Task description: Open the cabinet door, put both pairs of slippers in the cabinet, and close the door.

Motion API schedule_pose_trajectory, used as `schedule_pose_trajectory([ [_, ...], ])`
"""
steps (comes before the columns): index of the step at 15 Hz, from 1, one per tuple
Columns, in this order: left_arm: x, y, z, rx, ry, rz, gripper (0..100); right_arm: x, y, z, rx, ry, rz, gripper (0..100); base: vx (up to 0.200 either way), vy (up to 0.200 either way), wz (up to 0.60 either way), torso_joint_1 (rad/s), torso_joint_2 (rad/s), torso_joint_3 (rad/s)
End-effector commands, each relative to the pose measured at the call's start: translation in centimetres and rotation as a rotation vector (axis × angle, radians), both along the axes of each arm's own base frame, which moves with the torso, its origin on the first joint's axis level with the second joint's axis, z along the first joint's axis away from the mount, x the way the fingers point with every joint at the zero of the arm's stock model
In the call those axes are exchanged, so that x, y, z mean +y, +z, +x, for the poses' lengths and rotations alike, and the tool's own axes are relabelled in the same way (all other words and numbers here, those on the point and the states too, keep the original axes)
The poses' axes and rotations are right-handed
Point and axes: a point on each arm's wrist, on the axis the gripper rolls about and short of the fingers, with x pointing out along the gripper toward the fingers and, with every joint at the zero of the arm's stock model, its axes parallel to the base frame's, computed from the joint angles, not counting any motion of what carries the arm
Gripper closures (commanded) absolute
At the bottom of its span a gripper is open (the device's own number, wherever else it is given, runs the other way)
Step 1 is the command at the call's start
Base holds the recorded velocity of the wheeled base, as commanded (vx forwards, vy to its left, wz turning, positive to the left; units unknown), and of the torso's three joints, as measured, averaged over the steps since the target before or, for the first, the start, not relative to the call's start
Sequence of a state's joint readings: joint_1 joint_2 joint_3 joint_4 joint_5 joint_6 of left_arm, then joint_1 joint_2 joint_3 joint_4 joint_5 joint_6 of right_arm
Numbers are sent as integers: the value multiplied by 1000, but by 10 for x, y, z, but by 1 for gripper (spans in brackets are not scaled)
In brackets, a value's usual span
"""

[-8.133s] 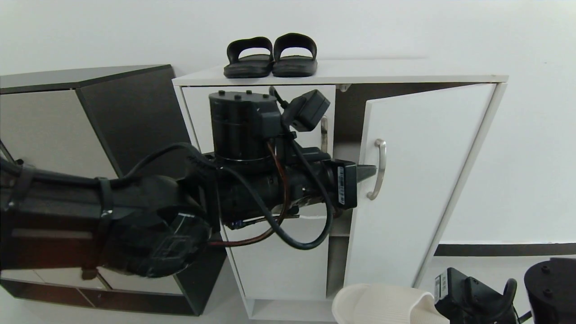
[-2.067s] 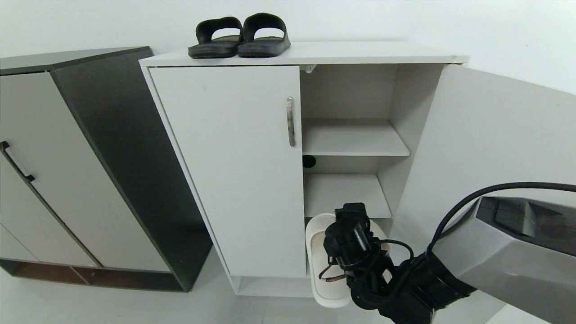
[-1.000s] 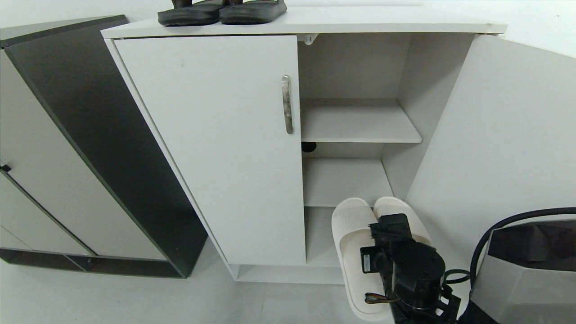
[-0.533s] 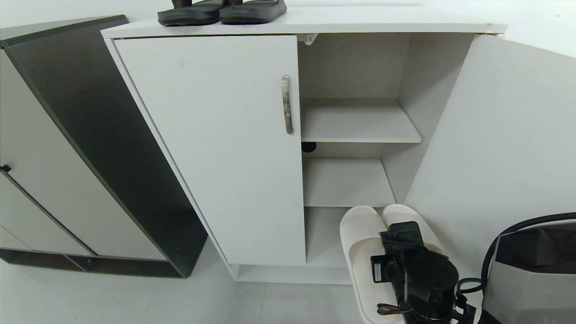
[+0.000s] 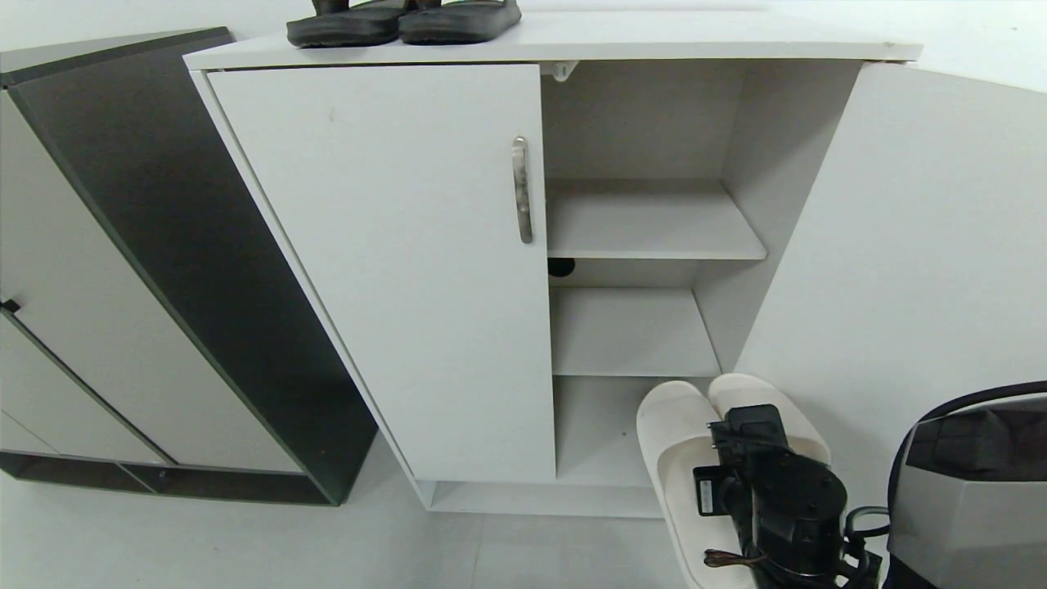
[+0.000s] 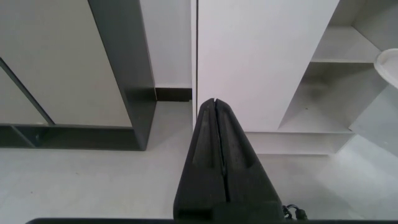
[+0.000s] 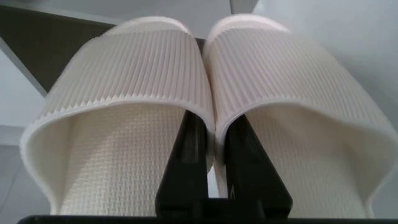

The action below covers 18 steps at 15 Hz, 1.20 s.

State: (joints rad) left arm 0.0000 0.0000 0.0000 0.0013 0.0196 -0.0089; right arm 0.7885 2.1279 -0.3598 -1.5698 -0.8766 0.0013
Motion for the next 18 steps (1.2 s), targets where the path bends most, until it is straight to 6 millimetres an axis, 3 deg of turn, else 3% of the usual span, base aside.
schedule_pose_trajectory([
  [1, 0, 0, 0, 0, 0, 0, 100, 0, 0, 0, 0, 1, 1, 100, 0, 0, 0, 0, 0, 0],
  [6, 0, 0, 0, 2, 0, 0, 100, 0, 1, 0, -2, 2, 3, 100, 0, 0, 0, 0, 0, 0],
  [9, 0, 0, 0, 2, 2, 0, 100, 11, 7, 8, -35, 41, 37, 100, 0, 0, 0, 0, 0, 0],
  [10, 0, 0, 0, 2, 2, 0, 100, 21, 13, 17, -68, 88, 79, 100, 0, 0, 0, 0, 0, 0],
  [13, 0, 0, 0, 0, 0, 1, 100, 47, 7, 42, -61, 92, 77, 100, 0, 0, 0, 0, 0, 0],
  [16, 0, 0, 0, 0, 0, 3, 100, 59, -3, 69, -50, 63, 93, 100, 0, 0, 0, 0, 0, 0],
  [18, 0, 0, 0, 2, 0, 4, 100, 63, -8, 74, -42, 59, 94, 100, 0, 0, 0, 0, 0, 0],
])
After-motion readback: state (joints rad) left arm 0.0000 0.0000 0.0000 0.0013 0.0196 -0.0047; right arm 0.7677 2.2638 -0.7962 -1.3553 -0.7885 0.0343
